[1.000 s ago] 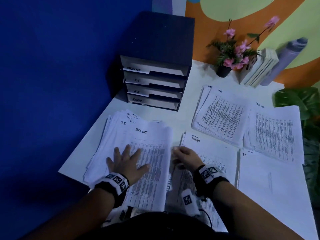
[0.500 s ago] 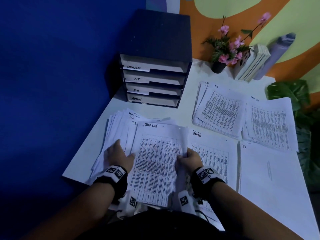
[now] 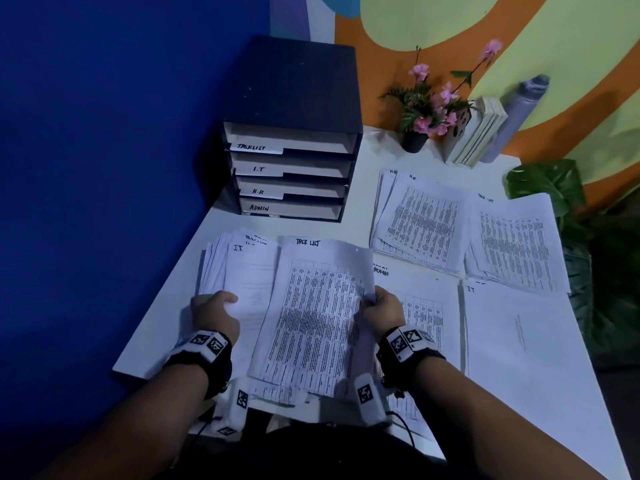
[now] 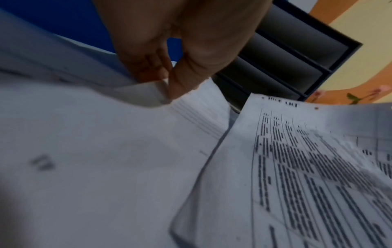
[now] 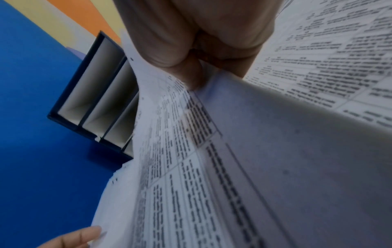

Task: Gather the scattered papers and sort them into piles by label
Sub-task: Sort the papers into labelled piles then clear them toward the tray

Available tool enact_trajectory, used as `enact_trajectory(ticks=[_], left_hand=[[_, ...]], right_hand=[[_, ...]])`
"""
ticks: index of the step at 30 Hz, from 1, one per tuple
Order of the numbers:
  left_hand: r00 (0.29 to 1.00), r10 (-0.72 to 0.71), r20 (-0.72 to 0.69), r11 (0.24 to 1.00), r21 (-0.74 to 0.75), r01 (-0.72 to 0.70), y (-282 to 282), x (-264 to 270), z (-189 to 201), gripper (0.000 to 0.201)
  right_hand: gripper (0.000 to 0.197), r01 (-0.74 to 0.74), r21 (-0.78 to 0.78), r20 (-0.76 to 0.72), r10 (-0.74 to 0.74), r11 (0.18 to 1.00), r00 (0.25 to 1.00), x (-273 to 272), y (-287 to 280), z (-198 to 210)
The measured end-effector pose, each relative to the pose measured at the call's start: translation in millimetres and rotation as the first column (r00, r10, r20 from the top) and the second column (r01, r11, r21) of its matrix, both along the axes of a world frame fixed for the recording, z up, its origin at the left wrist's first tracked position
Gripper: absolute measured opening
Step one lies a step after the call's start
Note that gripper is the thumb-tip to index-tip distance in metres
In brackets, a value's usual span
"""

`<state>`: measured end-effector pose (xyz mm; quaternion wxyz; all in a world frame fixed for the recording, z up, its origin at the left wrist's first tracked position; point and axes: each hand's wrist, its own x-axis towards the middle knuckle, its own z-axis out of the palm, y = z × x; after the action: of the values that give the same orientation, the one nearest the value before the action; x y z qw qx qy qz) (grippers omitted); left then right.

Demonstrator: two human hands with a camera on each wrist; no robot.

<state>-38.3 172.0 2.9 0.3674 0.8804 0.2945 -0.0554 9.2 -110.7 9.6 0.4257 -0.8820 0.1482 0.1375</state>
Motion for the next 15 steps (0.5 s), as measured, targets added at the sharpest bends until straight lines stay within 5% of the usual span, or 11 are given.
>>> enact_trajectory(ticks=[3, 7, 11, 15], left_hand=[[0.996, -0.094, 0.009, 0.992, 0.08, 0.093, -17, 5, 14, 0.045], [0.967, -0.159, 0.201, 0.904, -0.363, 0.224, -53, 17, 32, 0.038], [0.968, 0.013, 0.25, 0.894, -0.436, 0.101, -78, 37, 40, 0.025], [0.937, 0.203, 0.284, 0.807, -0.591, 0.004, -97, 56, 41, 0.02]], right_hand=[[0.02, 0.094, 0.193, 0.032, -0.102, 0.977, 0.994, 1, -6, 14], [0.014, 0.088, 0.401, 0.077, -0.13, 0.912, 0.989, 6, -19, 34], [0.005, 0.094, 0.449, 0.114, -0.161, 0.889, 0.98, 13, -45, 32], [0.025, -0.007, 0.384, 0.04, -0.009, 0.923, 0.999, 5, -74, 21]])
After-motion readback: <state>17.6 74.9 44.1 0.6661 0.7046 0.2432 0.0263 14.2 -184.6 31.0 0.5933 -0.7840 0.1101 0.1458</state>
